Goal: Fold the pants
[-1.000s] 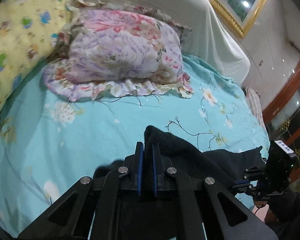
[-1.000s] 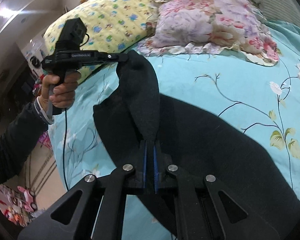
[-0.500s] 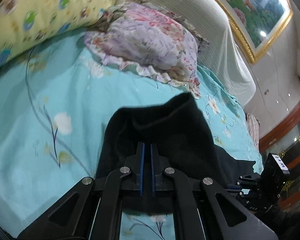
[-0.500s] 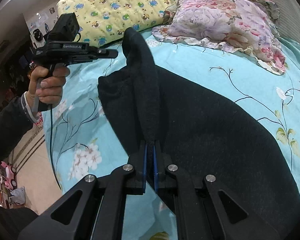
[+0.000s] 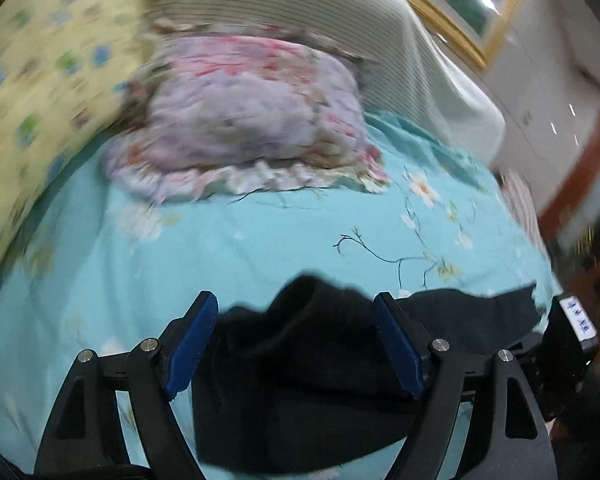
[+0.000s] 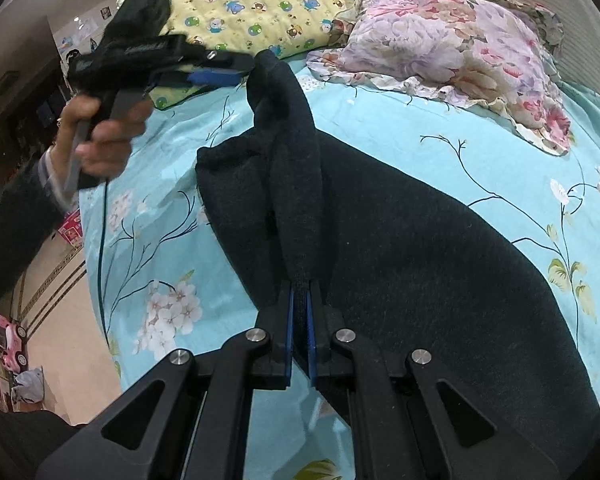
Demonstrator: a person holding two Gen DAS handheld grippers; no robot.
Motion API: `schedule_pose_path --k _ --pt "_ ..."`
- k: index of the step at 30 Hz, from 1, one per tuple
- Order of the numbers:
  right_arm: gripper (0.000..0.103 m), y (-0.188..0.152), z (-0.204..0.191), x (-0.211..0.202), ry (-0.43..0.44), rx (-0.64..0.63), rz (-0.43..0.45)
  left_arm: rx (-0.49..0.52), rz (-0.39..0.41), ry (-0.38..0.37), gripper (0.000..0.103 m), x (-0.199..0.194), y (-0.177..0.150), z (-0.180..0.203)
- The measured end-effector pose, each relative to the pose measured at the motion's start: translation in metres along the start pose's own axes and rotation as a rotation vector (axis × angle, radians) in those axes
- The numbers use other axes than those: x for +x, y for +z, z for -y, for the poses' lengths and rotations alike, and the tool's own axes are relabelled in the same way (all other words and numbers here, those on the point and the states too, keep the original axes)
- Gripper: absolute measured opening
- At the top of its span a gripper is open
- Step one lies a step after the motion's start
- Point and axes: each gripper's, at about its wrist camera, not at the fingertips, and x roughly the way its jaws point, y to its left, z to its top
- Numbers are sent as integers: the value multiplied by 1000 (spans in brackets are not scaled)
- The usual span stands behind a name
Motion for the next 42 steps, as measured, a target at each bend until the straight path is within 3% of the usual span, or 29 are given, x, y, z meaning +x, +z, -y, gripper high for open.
schedule_pose_path --k 2,3,4,5,12,19,24,29,32,34,35,36,37,38,42 --pt "6 0 0 1 -2 0 -4 88 -35 -15 80 11 11 7" --pt "6 0 0 1 -2 0 -7 122 -52 -25 72 15 15 10" --pt "7 1 -1 1 -4 -1 -8 152 -73 -52 61 19 17 14" --pt "6 1 -2 1 -5 -3 -9 171 -94 -75 36 22 18 17" --pt "7 3 -1 -5 -12 -3 8 276 -90 -32 31 5 -6 40" --pt "7 -1 -2 -9 -4 -1 34 191 -75 48 31 -21 -43 17" --pt "10 -4 -3 -4 55 40 12 46 -74 103 34 -22 -72 -9" --pt "10 -10 -8 -5 72 38 5 -112 -19 142 40 -40 -96 -14" --pt "10 -12 -4 -10 82 66 15 -219 25 148 63 -53 -106 -16" --pt "11 -11 1 -14 83 81 25 -290 48 144 67 -60 -112 -15" --pt "12 -11 4 -16 84 92 31 -316 51 140 67 -61 -113 -14" --pt "21 -10 8 -18 83 106 37 -341 54 136 70 -62 -114 -12" --pt "37 -10 12 -21 81 127 45 -372 54 142 72 -62 -115 -11" --pt "44 -10 15 -23 80 141 53 -400 52 155 73 -61 -116 -10" --pt "47 -8 29 -35 70 192 104 -510 28 140 73 -50 -119 -10"
